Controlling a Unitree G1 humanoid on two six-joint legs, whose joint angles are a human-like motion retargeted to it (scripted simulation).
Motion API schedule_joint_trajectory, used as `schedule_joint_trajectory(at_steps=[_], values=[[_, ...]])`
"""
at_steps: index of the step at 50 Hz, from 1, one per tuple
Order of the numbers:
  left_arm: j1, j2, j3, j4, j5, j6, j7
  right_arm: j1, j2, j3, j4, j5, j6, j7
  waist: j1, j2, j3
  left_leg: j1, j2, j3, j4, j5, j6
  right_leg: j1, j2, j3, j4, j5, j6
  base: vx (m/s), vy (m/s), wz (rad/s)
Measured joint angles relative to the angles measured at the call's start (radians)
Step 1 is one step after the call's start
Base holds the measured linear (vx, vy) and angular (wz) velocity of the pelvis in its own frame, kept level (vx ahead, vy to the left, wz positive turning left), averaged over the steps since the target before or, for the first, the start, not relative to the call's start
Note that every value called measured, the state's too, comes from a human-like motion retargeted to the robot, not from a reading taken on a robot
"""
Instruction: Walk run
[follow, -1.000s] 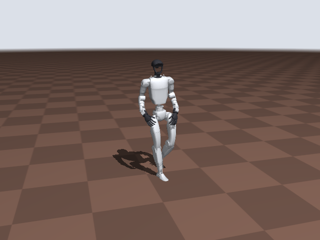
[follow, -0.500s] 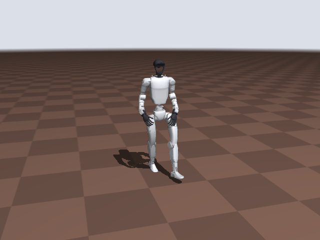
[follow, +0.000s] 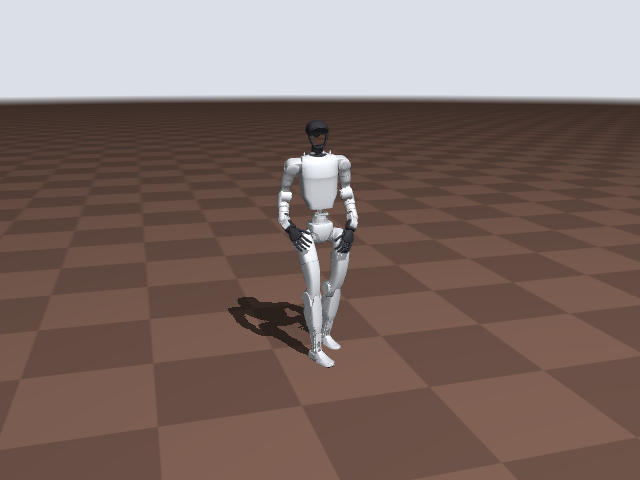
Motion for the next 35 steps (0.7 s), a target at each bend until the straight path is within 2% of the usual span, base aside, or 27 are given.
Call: schedule_joint_trajectory(at_steps=[2, 5, 6, 7, 8, 10, 11, 13, 16, 18, 20, 22, 25, 28, 30, 35], values=[[-0.009, 0.004, -0.004, 0.002, 0.012, 0.000, -0.010, 0.005, -0.003, 0.004, -0.009, -0.029, 0.007, -0.016, -0.018, -0.002, 0.008, 0.045, -0.006, -0.024, -0.007, -0.020, -0.006, -0.031, -0.031, -0.044, -0.110, -0.009, 0.000, 0.78, -0.13, 0.51], [-0.021, 0.009, 0.001, 0.000, 0.038, -0.006, -0.012, 0.004, 0.001, 0.011, -0.016, -0.050, 0.020, -0.038, -0.034, 0.004, 0.009, 0.088, -0.008, -0.044, -0.004, -0.053, -0.014, -0.063, -0.049, -0.139, -0.225, -0.029, 0.057, 0.67, -0.14, 0.33], [-0.022, 0.009, 0.003, 0.000, 0.047, -0.010, -0.012, 0.001, 0.007, 0.013, -0.013, -0.049, 0.019, -0.034, -0.042, 0.004, 0.011, 0.101, -0.011, -0.053, 0.004, -0.064, -0.015, -0.068, -0.054, -0.153, -0.220, -0.027, 0.057, 0.60, -0.15, 0.38], [-0.020, 0.009, 0.003, 0.000, 0.054, -0.014, -0.011, 0.002, 0.013, 0.014, -0.011, -0.048, 0.019, -0.028, -0.052, 0.006, 0.013, 0.115, -0.013, -0.064, 0.011, -0.072, -0.018, -0.069, -0.055, -0.158, -0.209, -0.023, 0.044, 0.81, -0.23, 0.55], [-0.014, 0.007, 0.001, -0.002, 0.057, -0.016, -0.011, 0.009, 0.019, 0.016, -0.011, -0.046, 0.018, -0.022, -0.063, 0.012, 0.016, 0.131, -0.011, -0.076, 0.016, -0.075, -0.023, -0.062, -0.050, -0.149, -0.187, -0.016, 0.004, 0.81, -0.22, 0.48], [-0.016, 0.003, 0.009, 0.009, 0.059, -0.017, -0.011, -0.008, 0.033, 0.007, 0.003, -0.015, 0.040, 0.018, -0.066, 0.027, 0.001, 0.135, -0.002, -0.076, 0.042, -0.064, -0.047, -0.067, -0.031, -0.153, -0.132, -0.004, -0.102, 0.71, -0.16, 0.34], [-0.012, 0.000, 0.014, 0.014, 0.057, -0.013, -0.008, -0.007, 0.038, -0.004, -0.001, 0.003, 0.044, 0.018, -0.075, 0.037, -0.007, 0.142, 0.004, -0.086, 0.059, -0.039, -0.067, -0.059, -0.033, -0.180, -0.121, 0.022, -0.106, 0.79, -0.18, 0.55], [-0.004, -0.009, 0.031, 0.025, 0.046, -0.003, 0.002, -0.004, 0.051, -0.027, -0.006, 0.045, 0.047, 0.006, -0.103, 0.057, -0.024, 0.146, 0.020, -0.112, 0.106, 0.046, -0.120, -0.036, -0.025, -0.173, -0.109, 0.082, -0.111, 0.96, -0.27, 0.84], [0.007, -0.031, 0.059, 0.049, 0.010, -0.004, 0.008, 0.001, 0.075, -0.048, 0.001, 0.101, 0.048, 0.038, -0.096, 0.072, -0.045, 0.123, 0.036, -0.130, 0.240, 0.301, -0.232, 0.009, -0.016, -0.157, -0.078, 0.067, -0.143, 0.85, -0.25, 0.41], [0.003, -0.036, 0.057, 0.058, -0.016, -0.002, -0.009, 0.004, 0.079, -0.059, 0.007, 0.119, 0.078, 0.105, -0.093, 0.056, -0.046, 0.067, 0.029, -0.131, 0.403, 0.465, -0.301, 0.053, -0.041, -0.160, -0.061, 0.026, -0.149, 0.79, -0.25, 0.36], [-0.004, -0.027, 0.049, 0.047, -0.030, 0.001, -0.035, 0.005, 0.061, -0.058, 0.000, 0.113, 0.121, 0.141, -0.084, 0.013, -0.047, -0.002, 0.015, -0.075, 0.578, 0.582, -0.336, 0.100, -0.070, -0.186, -0.064, 0.003, -0.162, 0.69, -0.27, 0.01], [-0.007, -0.013, 0.042, 0.021, -0.019, 0.001, -0.028, 0.006, 0.048, -0.052, -0.003, 0.108, 0.120, 0.133, -0.071, -0.022, -0.046, -0.067, 0.029, -0.021, 0.698, 0.588, -0.303, 0.145, -0.068, -0.151, -0.073, -0.021, -0.177, 0.67, -0.29, -0.07], [-0.005, -0.006, 0.058, -0.019, -0.011, 0.003, 0.038, 0.002, 0.041, -0.035, 0.008, 0.113, 0.107, 0.123, -0.056, -0.057, -0.023, -0.160, 0.113, 0.085, 0.807, 0.441, -0.203, 0.207, -0.072, -0.166, -0.082, -0.040, -0.181, 0.62, -0.30, -0.36], [0.005, -0.015, 0.077, -0.037, -0.039, -0.001, 0.104, 0.002, 0.045, -0.027, 0.022, 0.100, 0.114, 0.135, -0.007, -0.088, -0.002, -0.255, 0.151, 0.173, 0.793, 0.294, -0.112, 0.259, -0.054, -0.138, -0.089, -0.054, -0.197, 0.58, -0.26, -1.08], [0.010, -0.017, 0.075, -0.043, -0.042, -0.006, 0.141, 0.001, 0.050, -0.027, 0.031, 0.092, 0.114, 0.133, 0.014, -0.086, 0.007, -0.316, 0.163, 0.173, 0.710, 0.235, -0.100, 0.284, -0.029, -0.129, -0.093, -0.065, -0.205, 0.50, -0.16, -0.89], [0.014, -0.018, 0.070, -0.049, -0.015, 0.004, 0.137, 0.003, 0.052, -0.014, 0.053, 0.059, 0.110, 0.130, 0.044, -0.047, 0.014, -0.411, 0.156, 0.129, 0.335, 0.234, -0.081, 0.341, 0.056, -0.088, -0.098, -0.104, -0.237, 0.61, -0.11, -0.77]])
